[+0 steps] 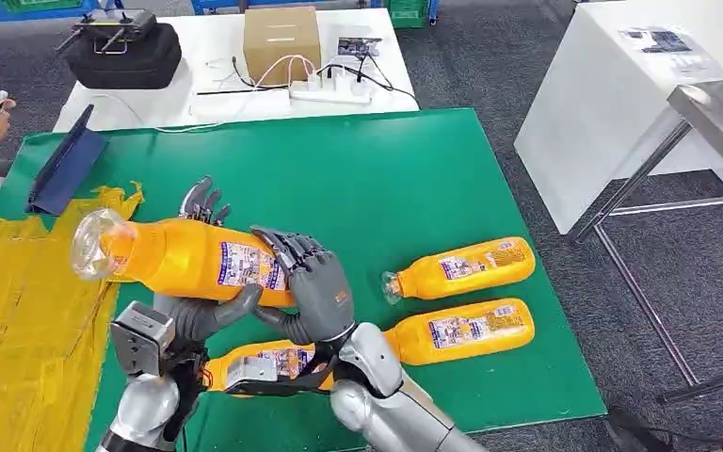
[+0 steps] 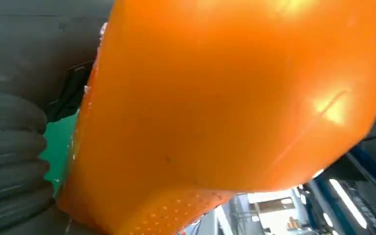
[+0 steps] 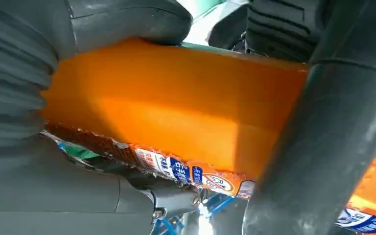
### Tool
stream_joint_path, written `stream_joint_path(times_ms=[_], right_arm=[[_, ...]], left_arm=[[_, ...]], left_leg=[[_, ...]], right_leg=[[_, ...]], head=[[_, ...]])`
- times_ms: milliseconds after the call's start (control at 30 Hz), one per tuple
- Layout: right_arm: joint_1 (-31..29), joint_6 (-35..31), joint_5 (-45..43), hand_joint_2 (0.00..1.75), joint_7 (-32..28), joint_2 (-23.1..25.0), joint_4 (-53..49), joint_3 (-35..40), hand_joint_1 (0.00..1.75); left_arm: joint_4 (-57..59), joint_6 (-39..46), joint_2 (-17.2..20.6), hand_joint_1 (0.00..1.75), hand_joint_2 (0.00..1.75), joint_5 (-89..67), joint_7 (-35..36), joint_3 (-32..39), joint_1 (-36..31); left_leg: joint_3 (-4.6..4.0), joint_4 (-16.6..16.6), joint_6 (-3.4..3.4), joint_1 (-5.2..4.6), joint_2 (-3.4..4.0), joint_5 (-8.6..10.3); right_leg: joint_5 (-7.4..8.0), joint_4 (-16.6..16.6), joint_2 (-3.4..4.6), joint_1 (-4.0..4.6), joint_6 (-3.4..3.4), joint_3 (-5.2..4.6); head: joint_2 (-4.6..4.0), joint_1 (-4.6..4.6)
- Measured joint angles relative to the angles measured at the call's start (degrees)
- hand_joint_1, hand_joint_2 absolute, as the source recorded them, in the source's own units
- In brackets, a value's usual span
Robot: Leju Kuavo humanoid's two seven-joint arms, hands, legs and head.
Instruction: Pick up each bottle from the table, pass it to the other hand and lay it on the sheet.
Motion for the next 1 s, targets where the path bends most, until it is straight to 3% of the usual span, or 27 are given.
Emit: stream_joint_path(times_ms=[33,67,500,567,600,633,767,867,1000], right_arm=[[-0.5,0.1,-0.8,1.75,0.0,0.0,0.7,0.6,1.75],[-0.7,0.2,-1.4,1.75,-0.1,0.0,1.2,1.2,1.75],[-2.4,0.0,-3.0,1.75,0.0,-0.2,3.7,3.4,1.75],[-2.4,0.0,-3.5,1.75,0.0,-0.3,3.7,3.7,0.17],[-2.3,-0.1,-3.8,1.75,0.0,-0.4,3.7,3.8,0.17],[-2.2,-0.1,-4.0,1.75,-0.1,-0.4,3.7,3.8,0.00],[-0.4,-0.1,-6.8,1.75,-1.4,-0.5,3.2,3.9,0.00],[2.0,3.9,-13.6,1.75,-2.8,-0.9,0.6,3.4,0.00],[4.7,6.4,-15.7,1.75,-2.8,-1.9,-3.5,2.4,0.00]], left_arm=[[0.0,-0.2,0.1,0.19,1.75,0.2,-0.1,0.0,0.1],[0.0,-0.3,0.2,1.75,1.75,0.6,-0.2,0.0,0.3],[0.0,-1.2,0.9,1.75,1.75,3.0,-0.6,0.4,1.1],[0.0,-1.2,0.9,1.75,1.75,3.5,-0.6,0.5,1.1],[0.0,-1.2,0.9,1.75,1.75,3.7,-0.6,0.5,1.1],[0.0,-1.1,0.9,1.75,1.75,3.7,-0.6,0.6,1.1],[0.0,-0.4,0.9,1.75,1.75,3.6,-0.6,0.5,0.9],[0.0,3.0,1.1,1.75,1.75,-0.2,-0.4,0.7,0.7],[-0.1,5.7,1.8,1.75,1.75,-3.2,0.3,1.9,0.2]], left_leg=[[-0.01,0.0,0.00,0.00,0.00,0.00],[-0.01,0.0,0.00,-0.01,0.01,0.00],[-0.01,0.0,0.00,-0.01,0.01,0.00],[-0.01,0.0,0.00,-0.01,0.01,0.00],[-0.01,0.0,0.00,-0.01,0.01,0.00],[-0.01,0.0,0.00,-0.01,0.01,0.00],[-0.03,0.0,0.00,-0.01,0.00,0.00],[-0.04,0.0,0.00,-0.01,0.00,-0.01],[-0.04,0.0,-0.01,-0.01,0.00,-0.01]], right_leg=[[0.00,0.0,0.00,0.00,0.00,0.00],[0.01,0.0,0.01,-0.01,0.00,0.00],[0.01,0.0,0.01,-0.01,0.01,-0.04],[0.01,0.0,0.01,0.00,0.01,-0.04],[0.01,0.0,0.01,-0.01,0.01,-0.04],[0.01,0.0,0.01,-0.01,0.01,-0.04],[0.01,0.0,0.00,-0.01,0.01,-0.03],[0.00,0.0,0.00,-0.01,0.01,-0.03],[0.00,0.0,0.00,0.00,0.01,-0.03]], head=[[0.00,0.02],[0.00,-0.02],[0.00,0.00],[0.00,0.00],[0.00,0.00],[0.00,0.00],[0.00,0.00],[0.00,0.00],[0.00,0.00]])
